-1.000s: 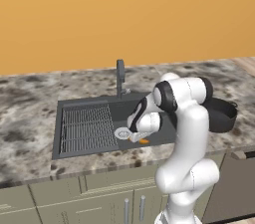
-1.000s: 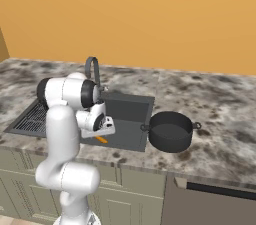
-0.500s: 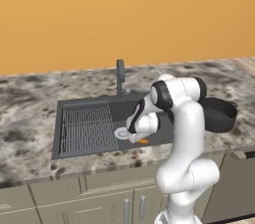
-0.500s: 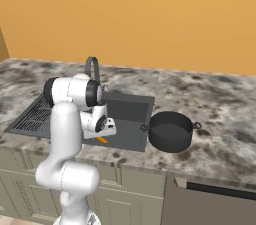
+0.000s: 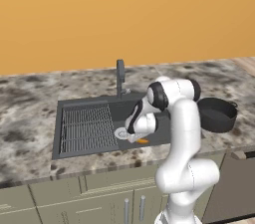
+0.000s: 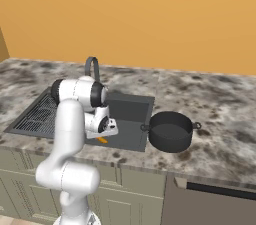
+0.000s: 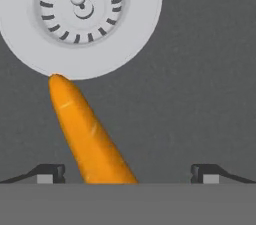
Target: Dump the carrot from the pot into the sink. Then turn on the water and wash the carrot. Then turn off the water and put the carrot back in the pot.
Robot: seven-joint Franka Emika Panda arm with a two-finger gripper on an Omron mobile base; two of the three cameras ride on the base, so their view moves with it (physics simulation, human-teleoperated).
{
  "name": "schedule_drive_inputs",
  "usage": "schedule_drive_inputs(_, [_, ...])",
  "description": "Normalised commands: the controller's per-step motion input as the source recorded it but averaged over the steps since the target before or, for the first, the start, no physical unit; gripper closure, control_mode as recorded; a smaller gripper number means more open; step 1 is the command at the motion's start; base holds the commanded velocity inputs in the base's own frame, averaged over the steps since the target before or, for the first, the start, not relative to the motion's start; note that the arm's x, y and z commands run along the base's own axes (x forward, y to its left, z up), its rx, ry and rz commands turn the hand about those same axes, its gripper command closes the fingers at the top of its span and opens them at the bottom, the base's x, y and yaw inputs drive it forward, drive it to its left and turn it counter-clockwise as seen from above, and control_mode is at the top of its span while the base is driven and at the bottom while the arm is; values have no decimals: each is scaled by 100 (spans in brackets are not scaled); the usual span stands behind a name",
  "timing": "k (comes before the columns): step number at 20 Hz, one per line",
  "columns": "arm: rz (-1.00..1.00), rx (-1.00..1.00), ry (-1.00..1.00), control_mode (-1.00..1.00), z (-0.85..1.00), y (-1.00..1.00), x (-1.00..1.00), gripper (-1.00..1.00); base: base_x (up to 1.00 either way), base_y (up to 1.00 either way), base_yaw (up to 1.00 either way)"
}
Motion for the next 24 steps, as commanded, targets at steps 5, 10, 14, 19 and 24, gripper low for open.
schedule_drive_inputs(5, [0, 0, 0, -100, -31, 0, 31, -100, 0, 0, 0])
schedule_drive_inputs(10, [0, -1, 0, -100, -36, 0, 6, -100, 0, 0, 0])
schedule_drive_inputs(14, [0, -10, -10, -100, -35, 10, -38, 100, 0, 0, 0])
schedule_drive_inputs(19, [0, -12, -16, -100, -45, 3, -70, 100, 0, 0, 0])
schedule_drive_inputs(24, [0, -2, -13, -100, -43, -19, -75, 100, 0, 0, 0])
